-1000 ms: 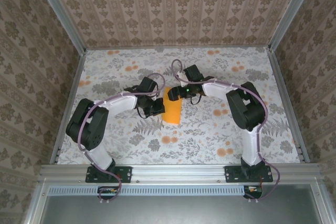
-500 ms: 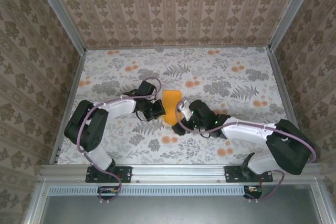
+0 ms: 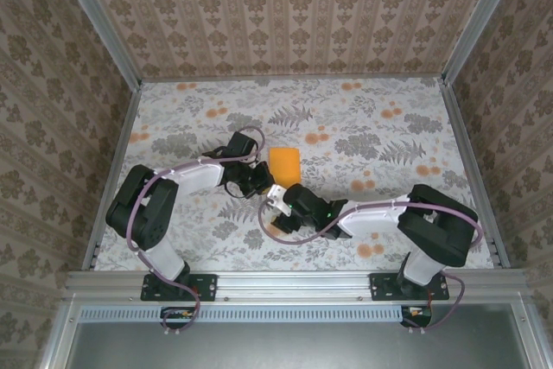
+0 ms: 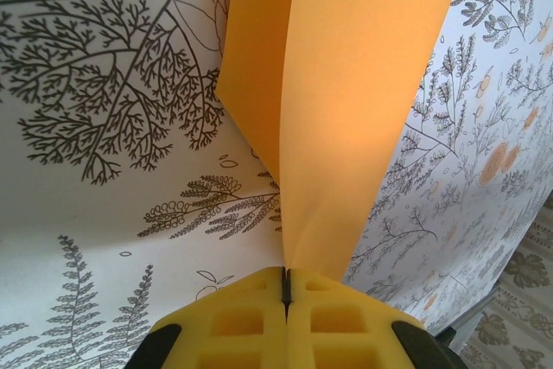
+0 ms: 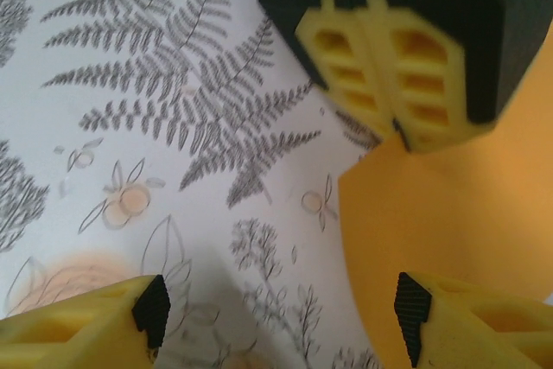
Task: Fold a paper plane with a square sheet of paper (fold left side to right side)
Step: Third fold the triangle at the center of the table.
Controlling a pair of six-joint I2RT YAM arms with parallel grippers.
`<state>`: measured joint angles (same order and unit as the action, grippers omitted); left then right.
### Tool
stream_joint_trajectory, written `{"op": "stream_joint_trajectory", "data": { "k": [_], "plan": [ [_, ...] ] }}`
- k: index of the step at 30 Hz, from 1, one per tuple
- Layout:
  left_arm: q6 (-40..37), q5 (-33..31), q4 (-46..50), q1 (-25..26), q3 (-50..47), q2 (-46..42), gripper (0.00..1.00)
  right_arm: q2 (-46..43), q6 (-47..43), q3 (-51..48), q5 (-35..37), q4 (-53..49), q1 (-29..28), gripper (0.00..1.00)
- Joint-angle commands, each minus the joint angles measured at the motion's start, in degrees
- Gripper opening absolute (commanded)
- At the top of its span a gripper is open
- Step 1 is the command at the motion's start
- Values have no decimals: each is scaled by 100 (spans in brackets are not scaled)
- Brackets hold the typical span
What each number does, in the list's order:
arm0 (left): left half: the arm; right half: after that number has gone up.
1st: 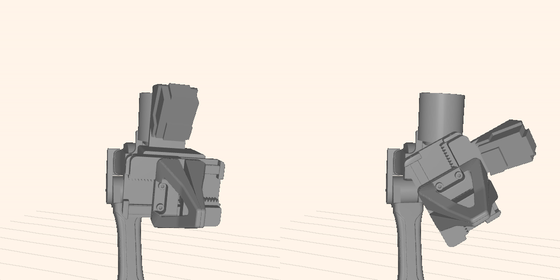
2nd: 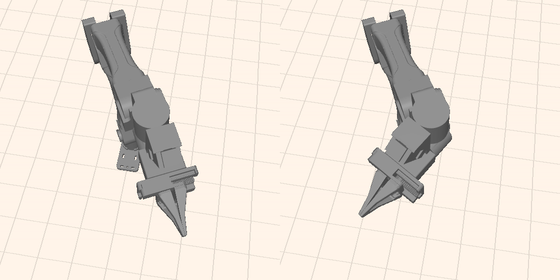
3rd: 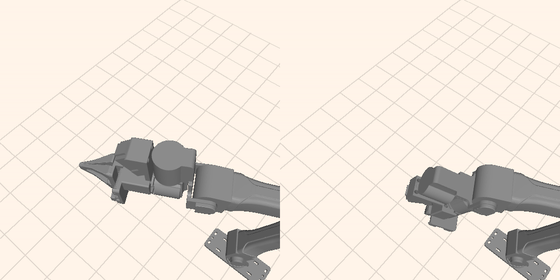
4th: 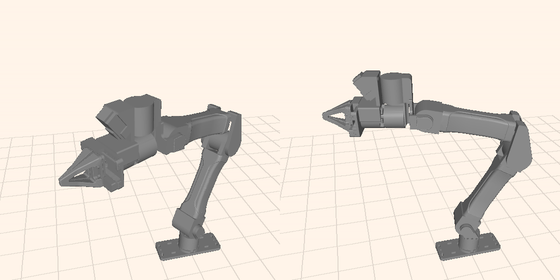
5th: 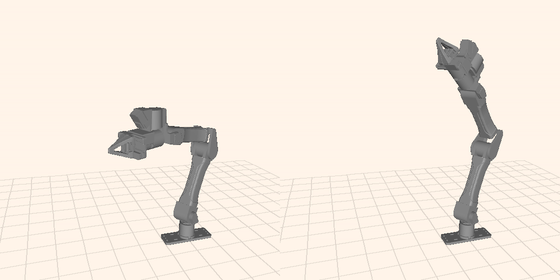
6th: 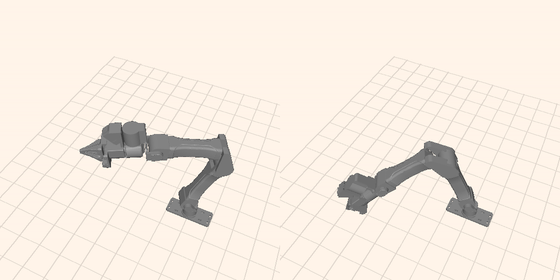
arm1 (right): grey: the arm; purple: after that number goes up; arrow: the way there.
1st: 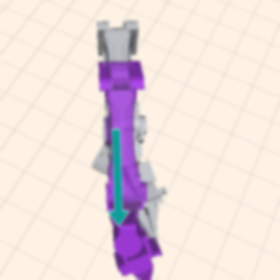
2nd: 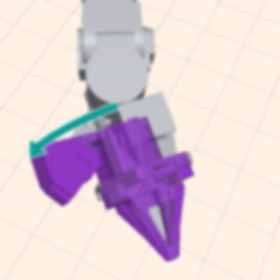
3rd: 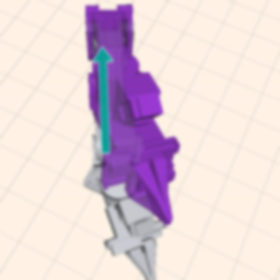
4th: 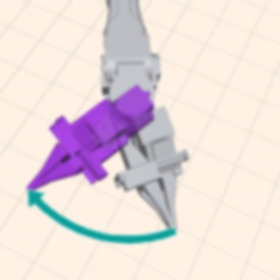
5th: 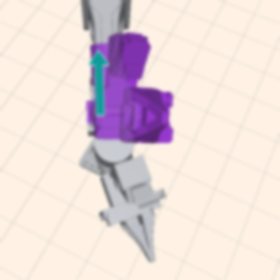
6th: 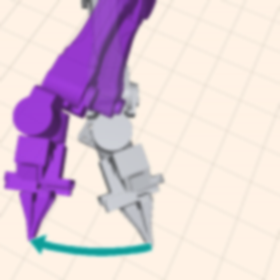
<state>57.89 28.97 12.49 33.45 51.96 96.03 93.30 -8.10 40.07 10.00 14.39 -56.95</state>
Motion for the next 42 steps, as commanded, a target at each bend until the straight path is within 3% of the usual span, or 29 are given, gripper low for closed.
{"op": "stream_joint_trajectory", "data": {
  "k": [1,5,9,14,16,18,23,27,28,32,42],
  "plan": [
    [100,112,-1,40,-46,-8,0,218,-343,286,284,288,-20,71],
    [93,124,8,43,-37,-5,0,442,-381,469,352,289,15,62],
    [66,143,36,47,-22,3,0,584,-378,567,402,275,58,46],
    [-9,189,62,30,2,13,1,570,-331,580,348,238,139,12],
    [-150,214,140,6,51,-4,8,521,-332,572,204,120,153,0],
    [-305,194,245,-60,83,-65,20,481,-317,559,14,-39,182,0],
    [-762,210,512,-425,33,-494,37,336,-135,488,-461,-370,301,0],
    [-1137,241,744,-694,99,-771,42,268,-17,496,-800,-540,393,0],
    [-1224,294,744,-906,152,-769,41,245,13,501,-882,-573,416,0],
    [-1738,372,891,-943,691,-338,29,191,178,510,-1237,-620,505,0],
    [-2435,592,1300,-344,2629,1669,16,129,411,474,-1632,-708,685,0]
  ]
}}
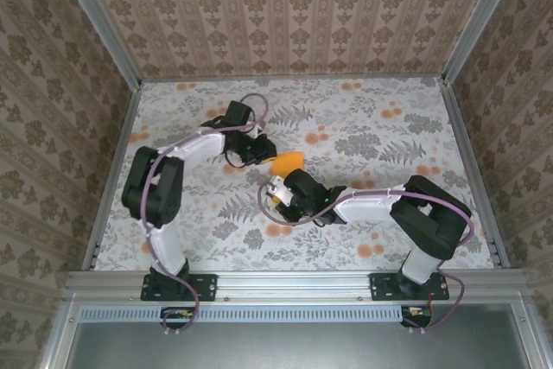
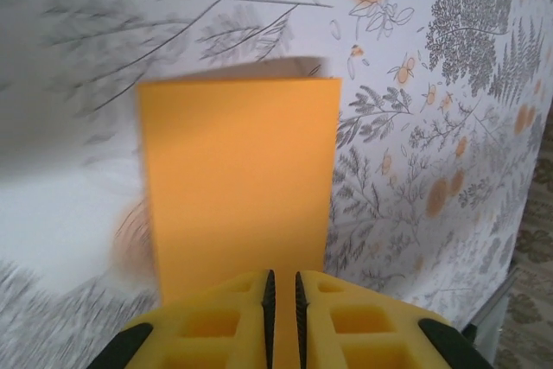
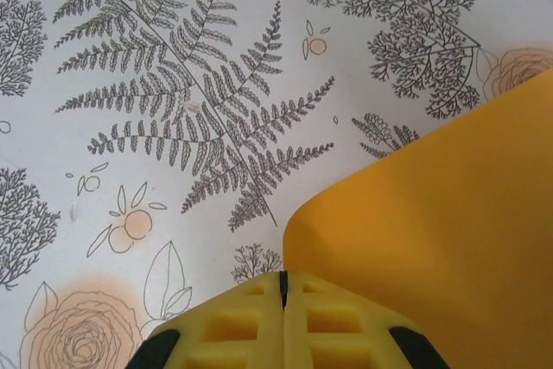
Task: Fold a paper plane with a square sheet of paper (fold left side to right side)
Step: Third fold the triangle at the center of the table.
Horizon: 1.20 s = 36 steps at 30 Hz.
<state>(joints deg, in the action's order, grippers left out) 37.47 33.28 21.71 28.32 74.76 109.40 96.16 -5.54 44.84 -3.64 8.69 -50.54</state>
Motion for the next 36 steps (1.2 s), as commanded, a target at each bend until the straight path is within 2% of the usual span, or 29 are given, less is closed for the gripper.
{"op": "stream_joint_trajectory", "data": {
  "k": [1,13,26,36],
  "plan": [
    [-432,179,393,213,485,489,16,-156,173,-2,-304,-132,62,0],
    [-648,-117,716,402,978,1409,13,-151,486,16,-872,-217,357,0],
    [-772,-249,814,491,961,1583,9,33,1276,200,-1166,-632,1222,0],
    [-768,-319,861,550,1015,1590,8,227,1609,378,-1029,-799,1546,0]
  ]
}}
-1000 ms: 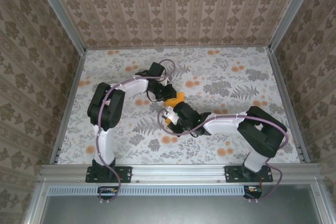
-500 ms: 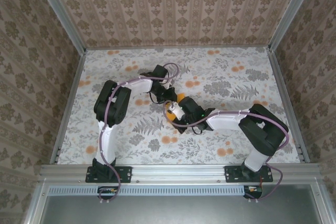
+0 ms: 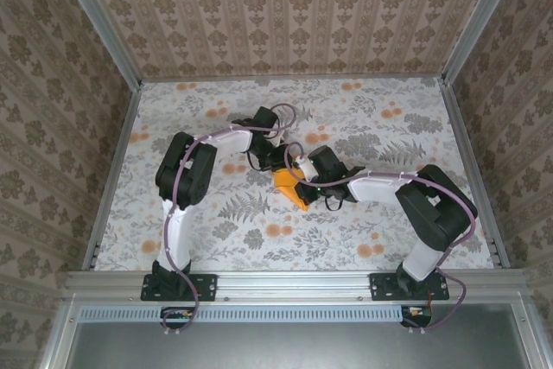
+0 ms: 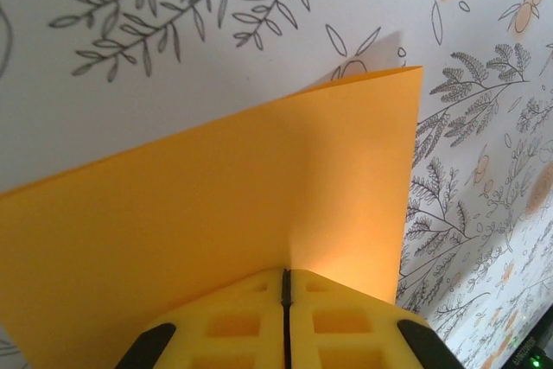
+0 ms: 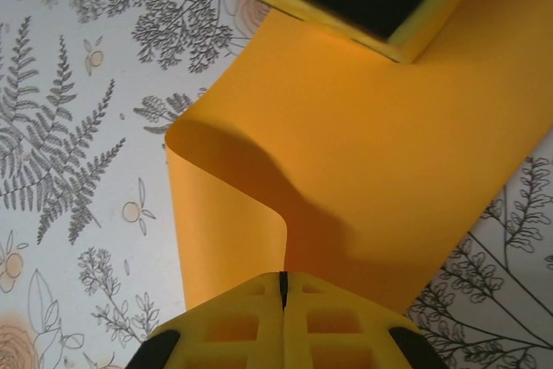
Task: Fold a paper plane with a square sheet of paper (fold left side to right side)
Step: Third fold the triangle at the center of the table.
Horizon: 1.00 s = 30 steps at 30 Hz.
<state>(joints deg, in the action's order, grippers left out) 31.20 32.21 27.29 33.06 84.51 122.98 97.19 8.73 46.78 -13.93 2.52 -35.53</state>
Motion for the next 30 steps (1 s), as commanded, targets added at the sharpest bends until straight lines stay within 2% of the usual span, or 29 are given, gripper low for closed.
{"op": "stream_joint_trajectory", "data": {
  "k": [1,30],
  "plan": [
    [-134,-206,295,78,41,235,8,150,190,207,18,-208,50,0],
    [-123,-280,321,80,55,244,7,190,384,146,233,-246,231,0]
  ]
}}
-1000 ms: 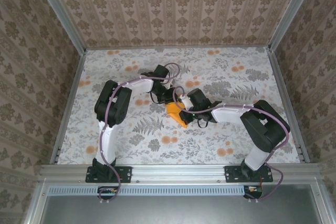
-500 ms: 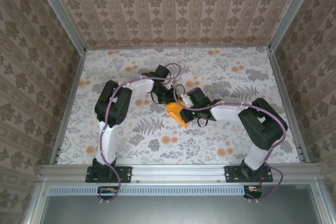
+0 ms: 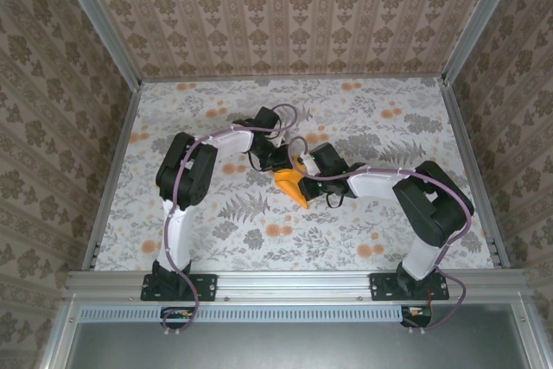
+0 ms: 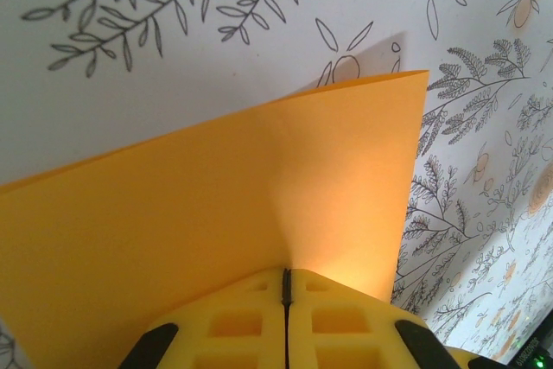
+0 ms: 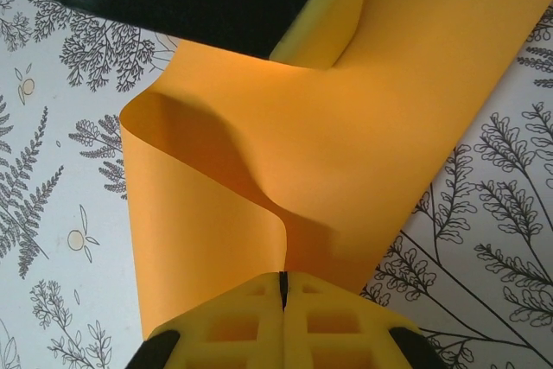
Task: Fold a paper plane with a square sheet of paper (fold left side to right side)
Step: Third fold the triangle at the center of the table.
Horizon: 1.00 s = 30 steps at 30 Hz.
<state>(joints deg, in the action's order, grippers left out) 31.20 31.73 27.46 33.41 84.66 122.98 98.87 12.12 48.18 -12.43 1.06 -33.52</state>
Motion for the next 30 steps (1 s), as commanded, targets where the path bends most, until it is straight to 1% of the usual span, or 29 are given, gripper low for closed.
{"op": "stream_joint_trajectory", "data": {
  "k": [1,11,23,30],
  "plan": [
    [-123,-229,304,45,39,233,7,23,36,-1,82,-106,36,0],
    [-127,-229,313,51,49,222,7,-151,-43,-232,-60,-25,21,0],
    [-106,-237,286,51,18,216,7,-136,35,-65,259,-141,21,0],
    [-105,-230,277,52,15,218,7,-165,84,-103,328,-123,29,0]
  ]
}}
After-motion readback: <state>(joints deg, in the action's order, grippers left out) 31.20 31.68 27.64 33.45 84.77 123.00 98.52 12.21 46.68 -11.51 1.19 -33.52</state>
